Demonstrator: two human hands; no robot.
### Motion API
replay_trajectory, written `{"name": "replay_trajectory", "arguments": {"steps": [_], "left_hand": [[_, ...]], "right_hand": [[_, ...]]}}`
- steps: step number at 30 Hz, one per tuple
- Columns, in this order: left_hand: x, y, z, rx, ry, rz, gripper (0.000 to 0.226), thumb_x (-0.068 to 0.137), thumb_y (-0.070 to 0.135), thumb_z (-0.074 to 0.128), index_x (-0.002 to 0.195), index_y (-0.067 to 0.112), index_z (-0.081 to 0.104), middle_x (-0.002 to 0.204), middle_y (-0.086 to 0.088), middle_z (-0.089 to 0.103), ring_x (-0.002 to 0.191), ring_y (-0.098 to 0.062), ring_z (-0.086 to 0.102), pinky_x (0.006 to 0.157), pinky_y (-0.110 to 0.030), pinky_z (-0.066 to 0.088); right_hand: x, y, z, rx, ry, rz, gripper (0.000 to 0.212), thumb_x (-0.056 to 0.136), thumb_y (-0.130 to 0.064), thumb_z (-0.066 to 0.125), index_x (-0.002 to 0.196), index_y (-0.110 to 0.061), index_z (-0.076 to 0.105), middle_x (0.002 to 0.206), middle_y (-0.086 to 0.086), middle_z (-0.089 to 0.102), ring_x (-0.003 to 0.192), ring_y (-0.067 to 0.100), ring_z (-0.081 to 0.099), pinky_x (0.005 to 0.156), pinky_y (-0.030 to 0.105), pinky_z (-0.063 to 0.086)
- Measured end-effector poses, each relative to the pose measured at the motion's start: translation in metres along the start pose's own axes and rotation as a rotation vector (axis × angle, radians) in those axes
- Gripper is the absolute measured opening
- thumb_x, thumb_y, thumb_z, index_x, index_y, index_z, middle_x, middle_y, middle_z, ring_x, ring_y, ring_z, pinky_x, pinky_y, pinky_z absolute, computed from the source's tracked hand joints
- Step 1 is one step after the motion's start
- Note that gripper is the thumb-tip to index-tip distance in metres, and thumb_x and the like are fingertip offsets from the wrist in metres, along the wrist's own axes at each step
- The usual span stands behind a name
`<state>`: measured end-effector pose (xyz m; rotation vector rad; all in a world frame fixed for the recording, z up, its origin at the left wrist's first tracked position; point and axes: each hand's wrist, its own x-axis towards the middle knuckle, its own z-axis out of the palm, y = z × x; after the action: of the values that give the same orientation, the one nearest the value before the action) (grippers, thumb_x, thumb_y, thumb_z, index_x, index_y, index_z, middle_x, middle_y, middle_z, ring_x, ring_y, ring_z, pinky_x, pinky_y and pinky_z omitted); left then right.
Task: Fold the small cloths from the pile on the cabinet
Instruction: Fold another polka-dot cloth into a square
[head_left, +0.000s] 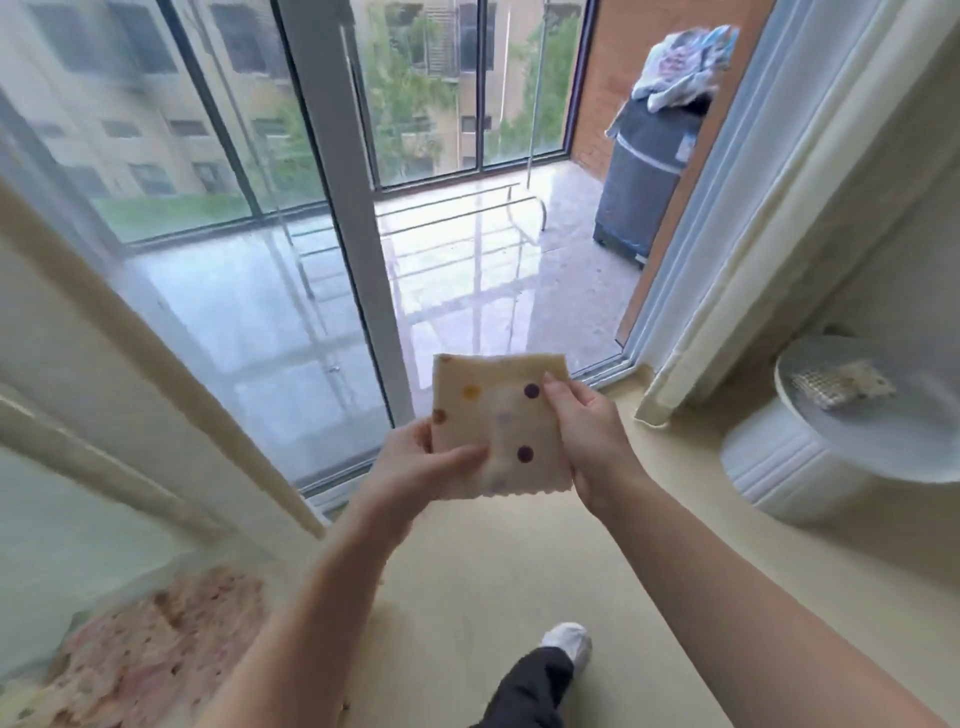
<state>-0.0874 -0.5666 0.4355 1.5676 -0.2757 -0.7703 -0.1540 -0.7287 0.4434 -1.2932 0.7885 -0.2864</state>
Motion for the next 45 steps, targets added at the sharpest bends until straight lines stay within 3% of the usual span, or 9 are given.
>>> {"name": "replay_trajectory", "arguments": {"steps": [8,14,18,23,27,30,34,40,45], "left_hand": [[0.162,0.04,0.188,0.216,-0.222,0.011,0.053,0.056,0.023,0.079,0.107,0.014,0.064,0.094,-0.014,0.073,0.08,-0.023,0.069,0.072,-0.043,0.056],[0.273,0.075,0.338,0.201,-0.271,-0.021,0.036,0.071,0.03,0.071,0.1,0.01,0.069,0.093,-0.012,0.074,0.085,-0.024,0.072,0.075,-0.042,0.057],[0.336,0.073,0.43,0.219,-0.258,-0.065,0.036,0.076,0.027,0.068,0.094,-0.004,0.067,0.089,-0.025,0.07,0.073,-0.023,0.068,0.064,-0.037,0.055],[0.395,0.044,0.55,0.212,-0.262,-0.156,0.017,0.095,0.012,0.055,0.093,0.003,0.07,0.081,-0.008,0.072,0.068,-0.016,0.07,0.056,-0.03,0.056],[0.435,0.031,0.659,0.174,-0.239,-0.265,0.024,0.098,0.016,0.05,0.096,0.001,0.069,0.079,-0.007,0.069,0.065,-0.015,0.068,0.055,-0.027,0.055],[0.474,0.023,0.732,0.175,-0.207,-0.285,0.022,0.098,0.011,0.049,0.088,0.006,0.068,0.079,-0.007,0.067,0.065,-0.014,0.067,0.055,-0.026,0.055],[0.54,-0.007,0.814,0.232,-0.146,-0.338,0.018,0.093,0.01,0.054,0.082,0.001,0.064,0.078,-0.011,0.063,0.071,-0.022,0.063,0.072,-0.048,0.057],[0.642,-0.079,0.921,0.361,-0.121,-0.529,0.019,0.085,0.02,0.056,0.078,0.006,0.065,0.077,-0.011,0.067,0.083,-0.033,0.068,0.078,-0.05,0.058],[0.702,-0.124,0.992,0.47,-0.104,-0.614,0.024,0.095,0.017,0.047,0.106,0.005,0.065,0.095,-0.011,0.066,0.088,-0.028,0.064,0.079,-0.038,0.056]], "right_hand": [[0.145,-0.049,-0.186,-0.044,-0.005,0.051,0.028,0.081,-0.048,0.072,0.098,-0.027,0.068,0.1,-0.001,0.075,0.094,0.022,0.07,0.088,0.047,0.057],[0.222,-0.084,-0.342,-0.099,-0.015,0.044,0.042,0.079,0.004,0.075,0.115,-0.012,0.059,0.106,0.009,0.074,0.099,0.024,0.071,0.087,0.04,0.057],[0.272,-0.092,-0.437,-0.121,0.048,0.068,0.033,0.083,-0.004,0.073,0.109,-0.02,0.062,0.106,0.007,0.074,0.098,0.023,0.071,0.087,0.045,0.057],[0.339,-0.095,-0.561,-0.156,0.111,0.141,0.012,0.095,-0.019,0.062,0.103,-0.013,0.068,0.103,0.011,0.074,0.095,0.028,0.072,0.087,0.049,0.057],[0.385,-0.107,-0.669,-0.175,0.121,0.232,0.015,0.099,-0.02,0.057,0.101,-0.011,0.068,0.099,0.012,0.074,0.079,0.02,0.071,0.066,0.031,0.057],[0.433,-0.109,-0.738,-0.237,0.145,0.285,0.018,0.099,-0.017,0.055,0.108,-0.006,0.066,0.107,0.016,0.071,0.086,0.023,0.066,0.069,0.031,0.053],[0.503,-0.094,-0.811,-0.336,0.18,0.35,0.015,0.098,-0.023,0.055,0.103,-0.013,0.066,0.092,0.002,0.068,0.078,0.012,0.06,0.064,0.025,0.047],[0.597,-0.056,-0.907,-0.434,0.249,0.559,0.021,0.093,-0.027,0.057,0.077,-0.013,0.055,0.069,0.002,0.05,0.063,0.016,0.044,0.055,0.028,0.032],[0.671,-0.02,-0.969,-0.602,0.189,0.621,0.022,0.092,-0.024,0.052,0.072,-0.015,0.053,0.071,0.0,0.054,0.067,0.018,0.051,0.052,0.027,0.034]]}}
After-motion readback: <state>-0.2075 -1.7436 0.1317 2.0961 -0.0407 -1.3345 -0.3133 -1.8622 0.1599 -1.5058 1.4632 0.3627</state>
